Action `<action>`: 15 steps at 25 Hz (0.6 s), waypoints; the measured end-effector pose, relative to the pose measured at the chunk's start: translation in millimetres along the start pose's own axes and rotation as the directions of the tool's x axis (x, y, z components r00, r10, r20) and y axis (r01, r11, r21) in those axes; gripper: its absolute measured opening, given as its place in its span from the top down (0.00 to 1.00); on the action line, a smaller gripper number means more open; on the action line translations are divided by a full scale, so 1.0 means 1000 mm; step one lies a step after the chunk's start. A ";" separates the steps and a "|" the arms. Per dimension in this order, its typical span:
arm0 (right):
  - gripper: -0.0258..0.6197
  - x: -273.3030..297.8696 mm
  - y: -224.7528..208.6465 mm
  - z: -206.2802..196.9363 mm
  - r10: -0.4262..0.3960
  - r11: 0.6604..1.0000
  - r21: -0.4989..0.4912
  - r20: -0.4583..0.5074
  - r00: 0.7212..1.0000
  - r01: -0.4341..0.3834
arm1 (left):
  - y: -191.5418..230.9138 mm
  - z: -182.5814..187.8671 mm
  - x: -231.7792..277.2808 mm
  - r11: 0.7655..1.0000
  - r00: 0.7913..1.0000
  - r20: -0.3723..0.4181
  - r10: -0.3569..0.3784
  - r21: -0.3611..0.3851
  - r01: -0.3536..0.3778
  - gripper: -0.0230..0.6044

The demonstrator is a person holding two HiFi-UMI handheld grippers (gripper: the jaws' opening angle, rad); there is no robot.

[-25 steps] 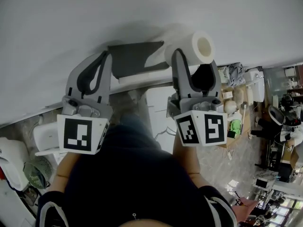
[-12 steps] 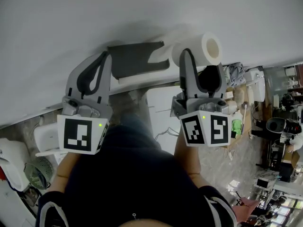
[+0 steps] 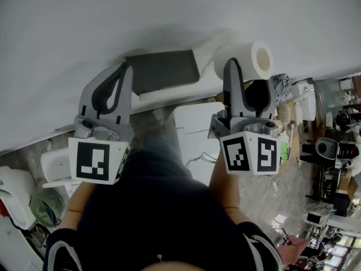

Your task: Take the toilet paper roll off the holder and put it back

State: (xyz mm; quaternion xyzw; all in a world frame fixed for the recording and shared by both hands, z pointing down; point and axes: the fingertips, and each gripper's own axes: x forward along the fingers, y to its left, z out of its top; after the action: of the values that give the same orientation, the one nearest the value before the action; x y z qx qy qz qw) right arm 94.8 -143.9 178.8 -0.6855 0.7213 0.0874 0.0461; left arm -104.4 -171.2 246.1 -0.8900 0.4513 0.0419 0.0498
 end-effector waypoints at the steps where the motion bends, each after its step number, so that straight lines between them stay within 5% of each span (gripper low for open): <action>1: 0.53 0.000 -0.002 0.000 -0.005 1.000 -0.001 -0.001 1.000 0.005 | 0.000 0.000 0.000 1.000 1.000 0.003 0.000 0.000 0.000 0.96; 15: 0.53 -0.014 -0.035 -0.006 -0.079 0.997 -0.012 -0.006 0.997 0.079 | -0.009 -0.004 0.000 1.000 1.000 0.012 -0.001 0.009 0.001 0.96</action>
State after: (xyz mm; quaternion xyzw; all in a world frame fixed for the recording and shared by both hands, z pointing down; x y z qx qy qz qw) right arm 131.3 -132.7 185.3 -0.7142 0.6931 0.0874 0.0432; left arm -96.8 -166.0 250.9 -0.8897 0.4507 0.0450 0.0567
